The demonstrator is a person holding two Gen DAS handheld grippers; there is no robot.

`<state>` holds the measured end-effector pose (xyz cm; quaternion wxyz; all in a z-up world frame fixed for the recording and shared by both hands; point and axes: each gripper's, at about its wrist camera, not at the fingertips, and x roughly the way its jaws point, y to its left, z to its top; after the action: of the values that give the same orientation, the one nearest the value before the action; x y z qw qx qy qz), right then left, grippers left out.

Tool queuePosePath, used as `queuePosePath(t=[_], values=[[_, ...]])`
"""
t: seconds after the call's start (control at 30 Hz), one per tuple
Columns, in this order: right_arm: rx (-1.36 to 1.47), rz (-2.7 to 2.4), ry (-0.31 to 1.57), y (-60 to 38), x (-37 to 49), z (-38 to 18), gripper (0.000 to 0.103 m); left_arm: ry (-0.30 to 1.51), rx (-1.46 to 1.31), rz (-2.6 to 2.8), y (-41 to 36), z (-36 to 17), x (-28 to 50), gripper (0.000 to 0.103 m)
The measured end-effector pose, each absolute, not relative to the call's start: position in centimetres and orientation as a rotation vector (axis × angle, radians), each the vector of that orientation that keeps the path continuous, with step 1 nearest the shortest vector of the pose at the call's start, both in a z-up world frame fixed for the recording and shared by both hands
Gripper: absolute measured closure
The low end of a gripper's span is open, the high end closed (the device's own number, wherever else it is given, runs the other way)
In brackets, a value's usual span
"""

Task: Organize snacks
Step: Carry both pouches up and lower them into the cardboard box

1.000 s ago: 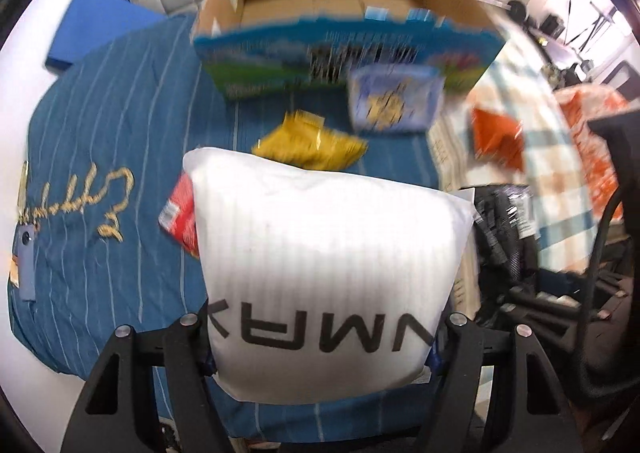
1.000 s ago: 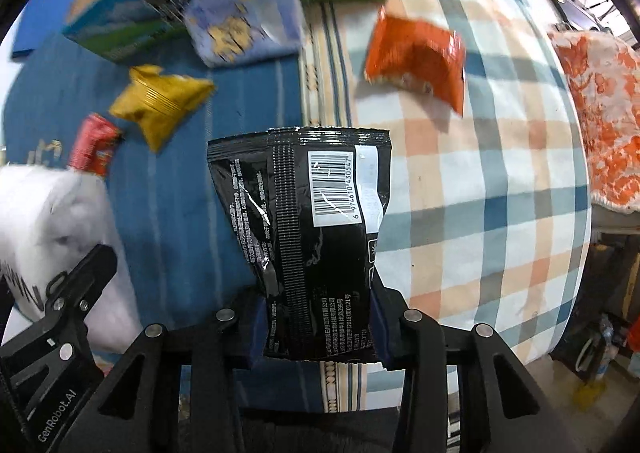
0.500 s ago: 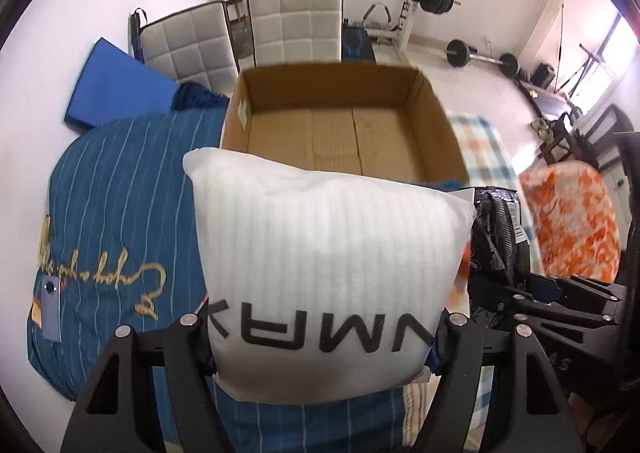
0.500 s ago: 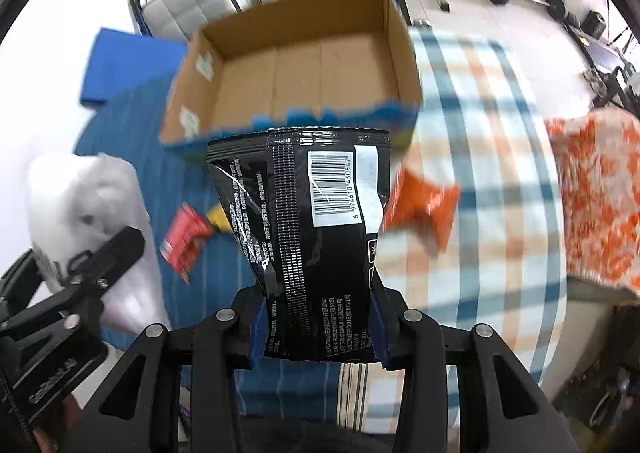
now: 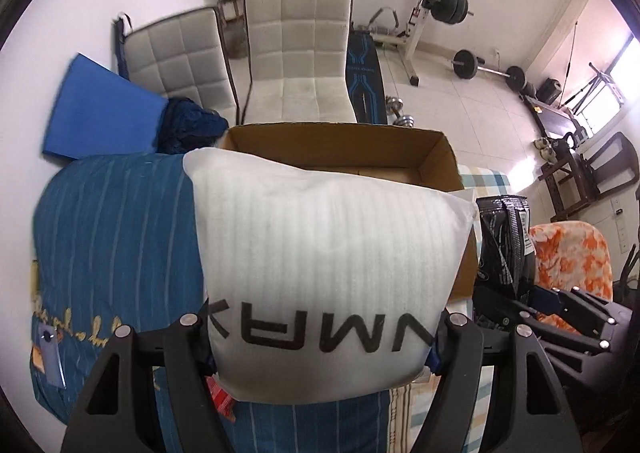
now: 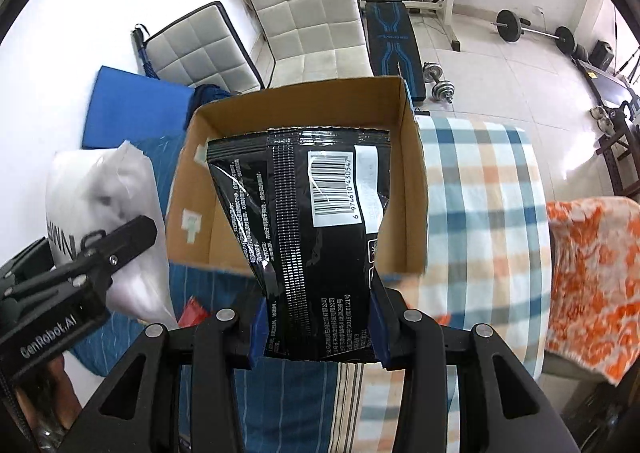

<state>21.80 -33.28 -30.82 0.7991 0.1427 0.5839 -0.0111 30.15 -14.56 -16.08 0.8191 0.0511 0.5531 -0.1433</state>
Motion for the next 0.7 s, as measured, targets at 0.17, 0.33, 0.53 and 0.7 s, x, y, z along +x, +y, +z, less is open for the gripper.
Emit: queuePosePath(t=[0.17,0.33,0.53,0.7], values=[[0.303,-0.047,1.294,-33.2,27.3,-30.6,0.06,1.291,0.081,-0.319,-15.9,-19.3,36.2,0.033],[0.315,-0.065,1.362,-33.8,32.7,-34.1,0.06,1.426,0.05,-0.327,-17.4,-23.6,41.2,0.033],[0.339,-0.06,1.451,-34.4,37.6,-39.3,0.06,1.601,0.012,-0.332,-19.3,-30.8,46.1,0.033],[0.318,-0.076,1.495,-34.7,40.3,-42.6,0.059,1.702,-0.03,-0.341,-20.0,-35.0,47.8,0.033]])
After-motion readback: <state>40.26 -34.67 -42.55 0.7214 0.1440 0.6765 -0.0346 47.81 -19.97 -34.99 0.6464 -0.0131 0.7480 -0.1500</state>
